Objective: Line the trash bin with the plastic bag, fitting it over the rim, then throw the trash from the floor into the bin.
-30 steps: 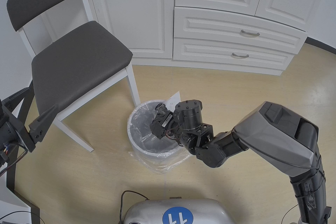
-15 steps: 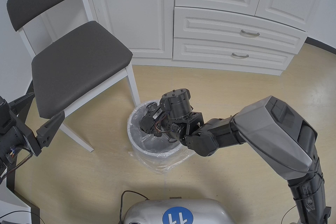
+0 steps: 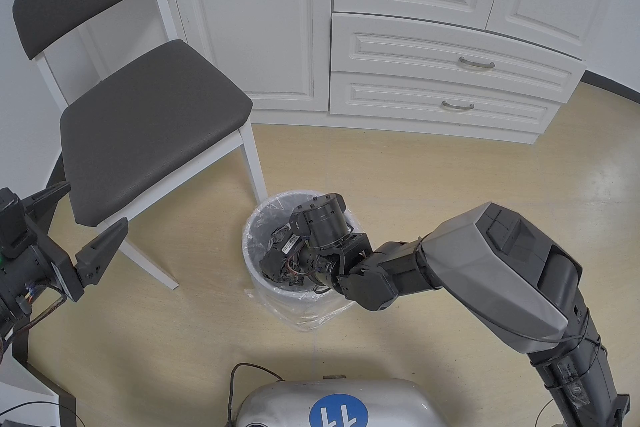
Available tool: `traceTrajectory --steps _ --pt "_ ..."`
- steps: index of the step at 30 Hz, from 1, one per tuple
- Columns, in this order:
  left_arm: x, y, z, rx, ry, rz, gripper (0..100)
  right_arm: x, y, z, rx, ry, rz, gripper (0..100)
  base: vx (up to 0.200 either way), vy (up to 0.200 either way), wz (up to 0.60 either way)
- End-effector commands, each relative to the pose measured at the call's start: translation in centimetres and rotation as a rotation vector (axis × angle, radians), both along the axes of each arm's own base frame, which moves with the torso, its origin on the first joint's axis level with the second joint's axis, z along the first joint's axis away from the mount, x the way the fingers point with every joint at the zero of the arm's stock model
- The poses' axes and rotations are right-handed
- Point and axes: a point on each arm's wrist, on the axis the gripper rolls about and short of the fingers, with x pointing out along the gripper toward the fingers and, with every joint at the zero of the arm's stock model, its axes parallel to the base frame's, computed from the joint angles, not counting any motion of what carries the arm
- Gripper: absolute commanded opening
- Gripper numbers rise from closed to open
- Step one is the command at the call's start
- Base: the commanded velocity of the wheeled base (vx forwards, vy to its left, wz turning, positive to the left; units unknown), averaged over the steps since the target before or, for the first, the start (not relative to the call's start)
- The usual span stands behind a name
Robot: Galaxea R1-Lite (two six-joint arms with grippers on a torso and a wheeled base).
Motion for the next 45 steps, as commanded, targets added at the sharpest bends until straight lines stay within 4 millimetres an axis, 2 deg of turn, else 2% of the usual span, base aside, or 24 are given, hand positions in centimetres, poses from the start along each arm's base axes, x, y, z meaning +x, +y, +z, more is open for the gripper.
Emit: traceTrajectory --steps 1,8,24,29,37,45 --pt "0.2 -0.1 -0.2 0.004 0.010 0.000 100 0.6 0.3 -0.5 -0.010 0.016 -0.003 0 0.000 0.000 0.00" --pt "0.2 -0.1 -0.2 0.005 0.008 -0.001 100 2.8 -1.1 0.2 0.013 -0.004 -0.051 0 0.000 0.000 0.00" --pt "0.2 -0.1 -0.2 0.006 0.013 -0.003 100 3.8 -1.2 -1.5 0.001 -0.002 -0.076 0 0.000 0.000 0.00" --pt "0.2 -0.1 -0.3 0.007 0.014 -0.003 100 2.2 -0.1 -2.1 -0.041 0.033 -0.036 0 0.000 0.000 0.00" --pt "0.3 -0.1 -0.1 0.004 0.002 -0.003 100 1.3 0.3 -2.4 -0.108 0.108 -0.005 0 0.000 0.000 0.00" --pt "0.5 -0.2 -0.3 0.007 0.009 -0.003 100 5.0 -1.9 -3.5 -0.086 0.090 -0.080 0 0.000 0.000 0.00"
